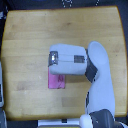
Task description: Folding a cloth
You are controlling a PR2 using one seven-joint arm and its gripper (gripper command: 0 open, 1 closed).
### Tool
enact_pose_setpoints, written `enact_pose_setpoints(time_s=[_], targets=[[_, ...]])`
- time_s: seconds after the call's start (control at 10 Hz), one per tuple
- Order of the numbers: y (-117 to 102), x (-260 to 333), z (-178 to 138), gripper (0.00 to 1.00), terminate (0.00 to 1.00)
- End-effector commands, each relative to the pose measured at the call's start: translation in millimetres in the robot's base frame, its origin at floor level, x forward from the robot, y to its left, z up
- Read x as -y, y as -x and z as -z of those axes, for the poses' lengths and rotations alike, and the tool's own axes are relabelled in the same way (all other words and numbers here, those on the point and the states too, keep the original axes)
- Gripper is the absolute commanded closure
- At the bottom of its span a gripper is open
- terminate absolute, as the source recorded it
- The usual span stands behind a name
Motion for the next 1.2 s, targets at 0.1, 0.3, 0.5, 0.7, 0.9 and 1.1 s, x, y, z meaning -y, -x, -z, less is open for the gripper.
enact_pose_setpoints(time_s=[0.1,0.3,0.5,0.7,0.9,1.1], targets=[[19.3,-26.1,11.6,1.00,0.00],[24.3,-28.7,12.1,1.00,0.00],[29.9,-32.3,14.8,1.00,0.00],[25.3,-34.5,17.0,1.00,0.00],[21.6,-38.8,21.5,0.00,0.00],[16.3,-39.5,25.0,0.00,0.00]])
